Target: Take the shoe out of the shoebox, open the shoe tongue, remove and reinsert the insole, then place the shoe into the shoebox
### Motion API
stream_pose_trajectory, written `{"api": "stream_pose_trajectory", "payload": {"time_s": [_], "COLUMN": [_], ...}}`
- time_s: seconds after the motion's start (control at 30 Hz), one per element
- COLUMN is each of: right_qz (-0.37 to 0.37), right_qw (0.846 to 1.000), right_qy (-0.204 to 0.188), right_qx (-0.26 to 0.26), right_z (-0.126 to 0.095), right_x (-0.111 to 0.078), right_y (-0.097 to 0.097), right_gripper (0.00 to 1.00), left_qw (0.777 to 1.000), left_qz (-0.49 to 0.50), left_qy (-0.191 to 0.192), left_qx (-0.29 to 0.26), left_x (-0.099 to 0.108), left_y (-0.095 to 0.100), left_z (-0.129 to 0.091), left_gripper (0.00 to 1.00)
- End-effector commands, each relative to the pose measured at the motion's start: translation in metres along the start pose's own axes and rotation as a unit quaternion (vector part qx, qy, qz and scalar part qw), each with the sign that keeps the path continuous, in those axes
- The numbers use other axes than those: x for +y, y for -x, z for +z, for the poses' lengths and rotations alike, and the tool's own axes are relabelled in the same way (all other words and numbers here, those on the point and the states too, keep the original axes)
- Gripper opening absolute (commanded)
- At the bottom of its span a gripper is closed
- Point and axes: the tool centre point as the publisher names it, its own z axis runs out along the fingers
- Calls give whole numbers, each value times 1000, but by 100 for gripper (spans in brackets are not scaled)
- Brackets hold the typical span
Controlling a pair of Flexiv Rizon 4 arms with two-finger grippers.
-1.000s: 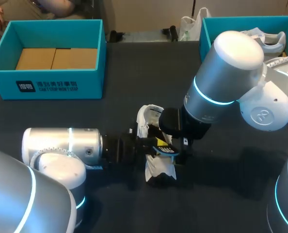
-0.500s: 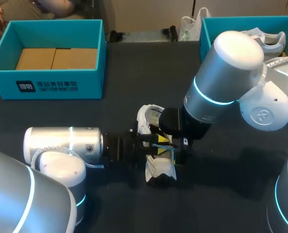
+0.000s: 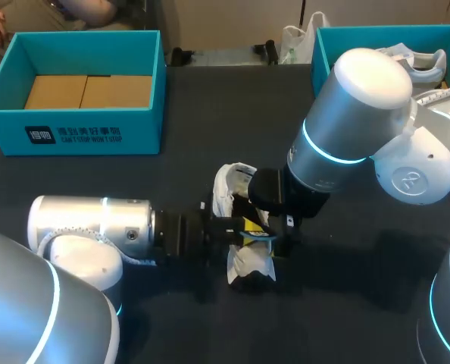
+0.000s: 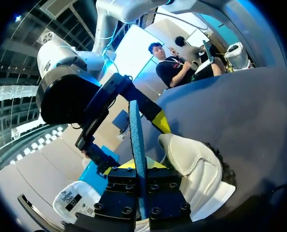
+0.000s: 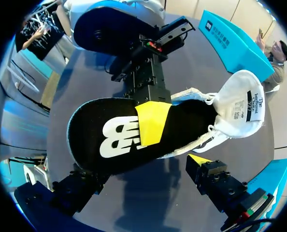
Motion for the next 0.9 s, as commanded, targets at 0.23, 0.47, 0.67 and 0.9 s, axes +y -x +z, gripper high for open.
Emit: {"api": "stream_pose_trajectory", "payload": {"time_s": [0.23, 0.47, 0.67, 0.9], "right_qz": [1, 1, 1, 1], "right_qw": [1000, 1000, 1000, 1000], "right_qy": [-1, -1, -1, -1], "right_qx": [-2, -2, -2, -2], "right_z": [1, 1, 1, 1], "right_x": [1, 1, 1, 1], "right_y": [-1, -1, -1, -1], "right_gripper": [100, 100, 100, 100], "left_qw": [1000, 1000, 1000, 1000], "left_qz": [5, -5, -13, -5], "left_qy": [20, 29, 10, -1], "left_qx": [10, 12, 12, 14], "left_x": [37, 46, 30, 6], "left_y": [-2, -1, -3, -7], "left_z": [11, 10, 6, 6], "left_gripper": [0, 0, 15, 11]}}
